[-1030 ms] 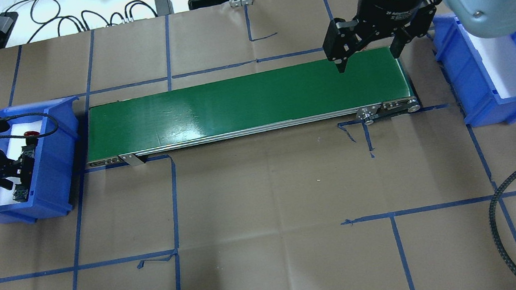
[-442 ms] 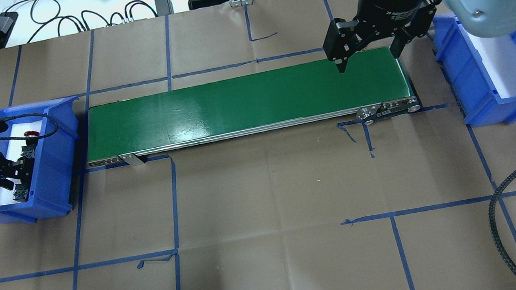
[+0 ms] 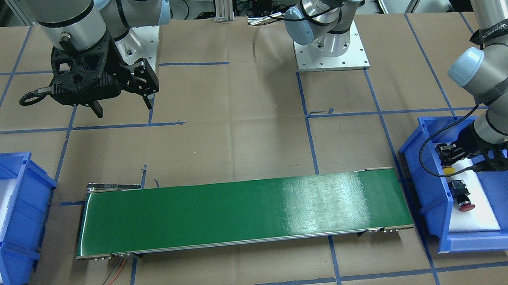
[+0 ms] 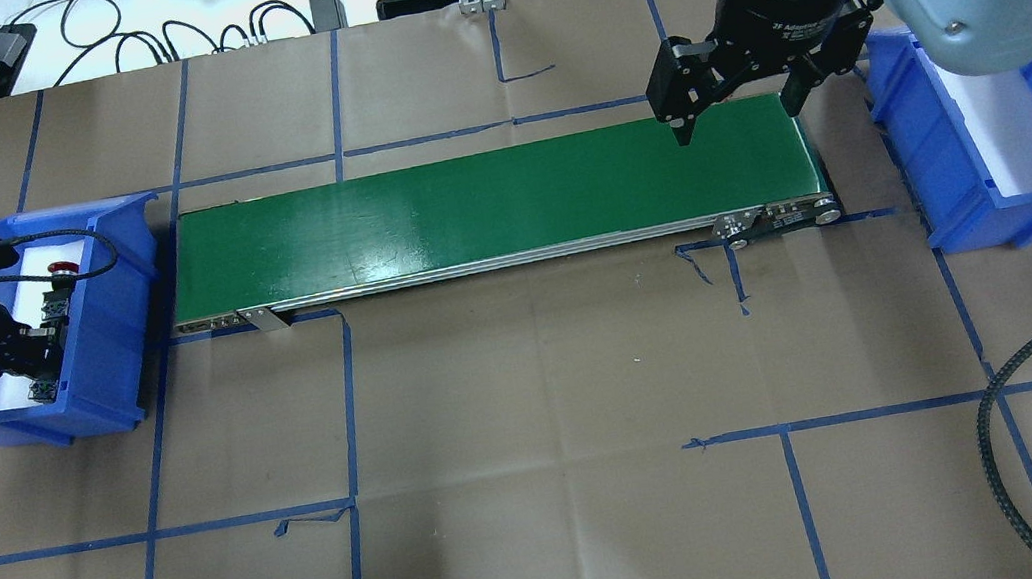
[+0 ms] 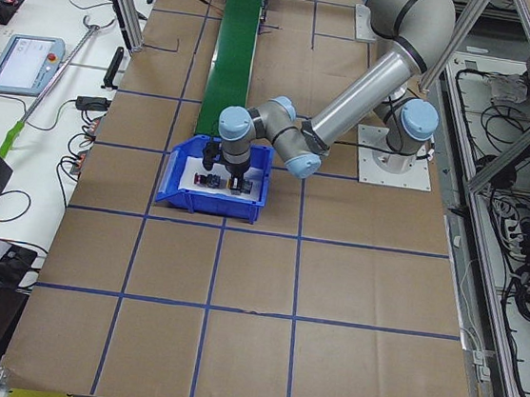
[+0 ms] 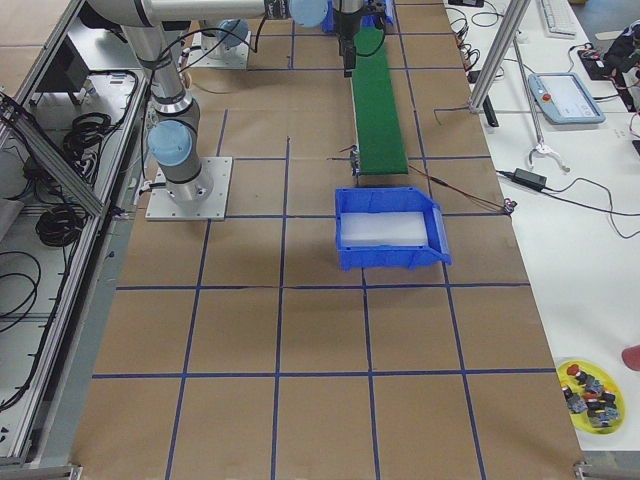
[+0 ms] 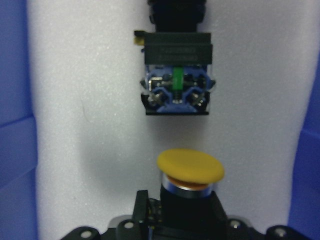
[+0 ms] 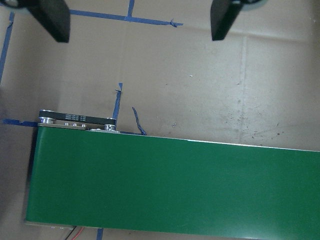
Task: Transport two buttons from left to right
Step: 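Close the left gripper on the yellow-capped button, then lift the yellow button with the left gripper and carry it toward the belt, then lower the yellow button onto the green belt and open the left gripper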
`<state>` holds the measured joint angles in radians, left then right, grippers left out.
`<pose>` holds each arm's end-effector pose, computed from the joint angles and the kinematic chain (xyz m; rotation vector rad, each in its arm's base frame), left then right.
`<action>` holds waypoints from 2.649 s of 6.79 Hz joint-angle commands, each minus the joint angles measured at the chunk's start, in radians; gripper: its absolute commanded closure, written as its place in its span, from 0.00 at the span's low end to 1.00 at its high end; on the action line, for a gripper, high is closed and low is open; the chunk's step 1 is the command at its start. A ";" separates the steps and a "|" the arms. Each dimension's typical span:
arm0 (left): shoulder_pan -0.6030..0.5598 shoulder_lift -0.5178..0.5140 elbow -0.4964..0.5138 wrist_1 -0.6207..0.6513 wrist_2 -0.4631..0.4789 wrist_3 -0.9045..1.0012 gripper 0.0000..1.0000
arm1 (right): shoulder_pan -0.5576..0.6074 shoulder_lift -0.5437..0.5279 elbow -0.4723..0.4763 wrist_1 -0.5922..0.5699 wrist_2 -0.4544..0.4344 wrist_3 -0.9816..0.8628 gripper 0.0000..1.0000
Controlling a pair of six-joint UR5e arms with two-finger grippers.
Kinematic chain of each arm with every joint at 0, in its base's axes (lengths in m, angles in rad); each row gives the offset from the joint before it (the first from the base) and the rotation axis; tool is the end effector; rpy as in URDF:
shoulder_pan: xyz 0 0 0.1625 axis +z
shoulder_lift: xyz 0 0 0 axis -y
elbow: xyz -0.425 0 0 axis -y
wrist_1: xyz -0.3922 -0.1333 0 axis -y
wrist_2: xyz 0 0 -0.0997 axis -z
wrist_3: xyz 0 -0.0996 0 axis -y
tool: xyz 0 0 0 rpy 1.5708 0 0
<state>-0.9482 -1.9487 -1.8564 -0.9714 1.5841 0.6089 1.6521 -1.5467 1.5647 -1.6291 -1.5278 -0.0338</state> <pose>0.2187 -0.5310 0.2102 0.0207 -3.1140 -0.0935 0.1782 -0.4932 0.4849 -0.1795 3.0919 -0.0608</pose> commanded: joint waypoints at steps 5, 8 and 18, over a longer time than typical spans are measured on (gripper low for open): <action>-0.001 0.151 0.221 -0.363 0.040 -0.027 0.99 | 0.000 -0.001 0.000 0.000 0.002 0.000 0.00; -0.035 0.159 0.243 -0.366 0.031 -0.113 0.99 | 0.000 -0.001 0.000 0.000 -0.005 0.000 0.00; -0.600 -0.072 0.234 -0.110 0.020 -0.644 0.99 | 0.000 0.000 0.000 0.000 -0.008 0.000 0.00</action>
<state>-1.5326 -2.0052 -1.6131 -1.1037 1.6055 -0.0437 1.6521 -1.5469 1.5647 -1.6291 -1.5355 -0.0338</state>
